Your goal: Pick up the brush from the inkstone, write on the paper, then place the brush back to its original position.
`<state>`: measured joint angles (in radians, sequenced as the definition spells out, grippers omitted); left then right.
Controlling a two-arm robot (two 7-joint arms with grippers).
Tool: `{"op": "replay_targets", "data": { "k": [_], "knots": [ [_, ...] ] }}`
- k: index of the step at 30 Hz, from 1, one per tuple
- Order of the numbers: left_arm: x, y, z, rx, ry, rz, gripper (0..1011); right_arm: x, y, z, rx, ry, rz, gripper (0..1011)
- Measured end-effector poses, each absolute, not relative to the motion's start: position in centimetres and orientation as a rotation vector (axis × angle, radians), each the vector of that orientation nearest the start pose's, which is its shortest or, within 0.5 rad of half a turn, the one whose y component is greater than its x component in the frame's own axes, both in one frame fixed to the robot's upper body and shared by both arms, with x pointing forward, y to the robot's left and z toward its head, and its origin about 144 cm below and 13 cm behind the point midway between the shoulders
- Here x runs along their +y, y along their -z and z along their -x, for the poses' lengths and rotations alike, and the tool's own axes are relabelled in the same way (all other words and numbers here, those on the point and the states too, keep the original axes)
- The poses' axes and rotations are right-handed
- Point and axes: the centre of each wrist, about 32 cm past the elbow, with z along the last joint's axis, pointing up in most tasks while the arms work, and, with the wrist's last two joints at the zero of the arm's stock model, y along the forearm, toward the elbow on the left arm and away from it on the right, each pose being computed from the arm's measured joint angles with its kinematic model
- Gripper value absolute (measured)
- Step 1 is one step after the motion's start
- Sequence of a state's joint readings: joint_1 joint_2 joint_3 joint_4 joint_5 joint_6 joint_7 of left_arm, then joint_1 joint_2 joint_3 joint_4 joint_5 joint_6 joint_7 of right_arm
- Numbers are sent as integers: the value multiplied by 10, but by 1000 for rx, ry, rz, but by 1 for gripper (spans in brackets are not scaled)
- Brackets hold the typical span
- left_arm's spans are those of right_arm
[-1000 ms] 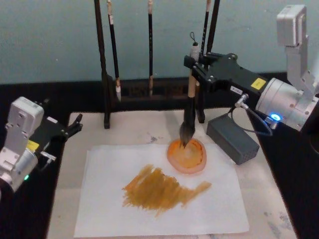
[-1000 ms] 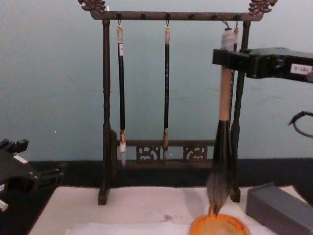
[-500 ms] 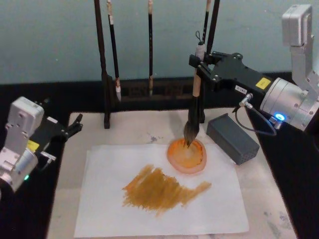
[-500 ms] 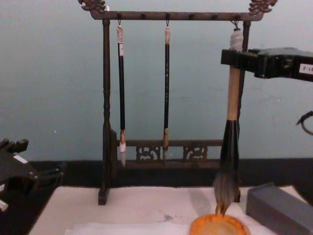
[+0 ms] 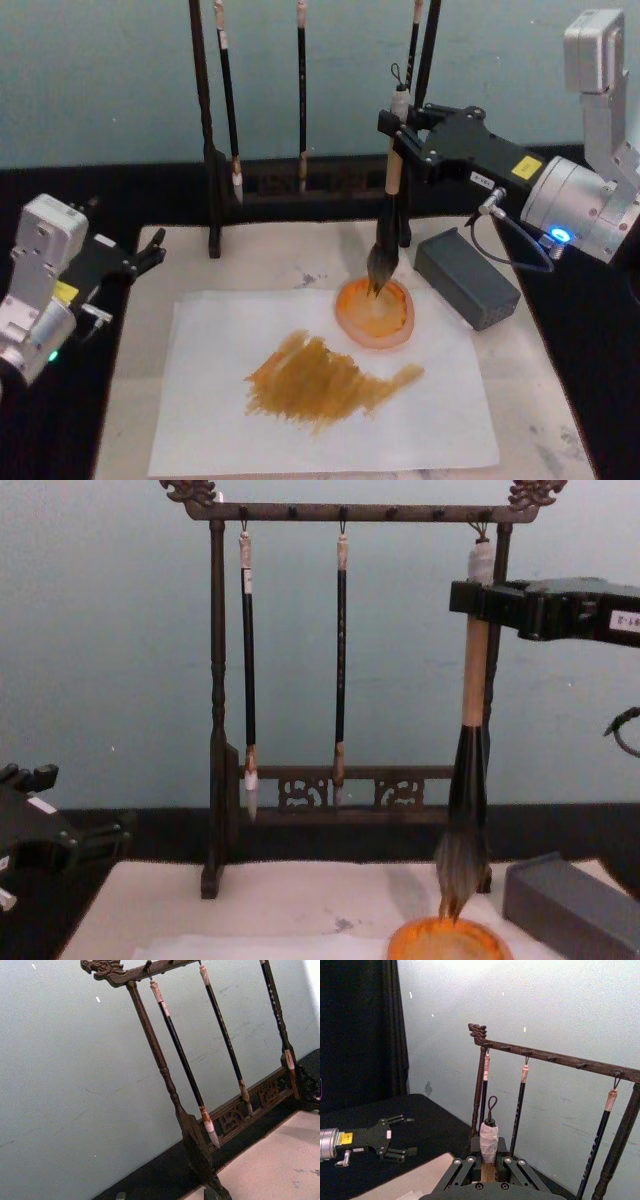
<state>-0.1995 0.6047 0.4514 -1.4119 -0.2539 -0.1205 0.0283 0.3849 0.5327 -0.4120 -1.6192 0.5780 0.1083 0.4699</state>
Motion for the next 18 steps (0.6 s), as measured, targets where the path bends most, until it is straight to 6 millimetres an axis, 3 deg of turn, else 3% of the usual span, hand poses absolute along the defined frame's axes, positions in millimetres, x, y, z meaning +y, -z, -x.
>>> {"op": "replay_targets", "data": {
  "k": [10, 18],
  "knots": [
    [310, -1140, -489, -285, -1248, -304, 1010, -262, -1264, -527, -76, 747, -58, 163],
    [310, -1140, -489, -285, -1248, -304, 1010, -274, -1254, -525, 97, 822, -261, 163]
  ]
}}
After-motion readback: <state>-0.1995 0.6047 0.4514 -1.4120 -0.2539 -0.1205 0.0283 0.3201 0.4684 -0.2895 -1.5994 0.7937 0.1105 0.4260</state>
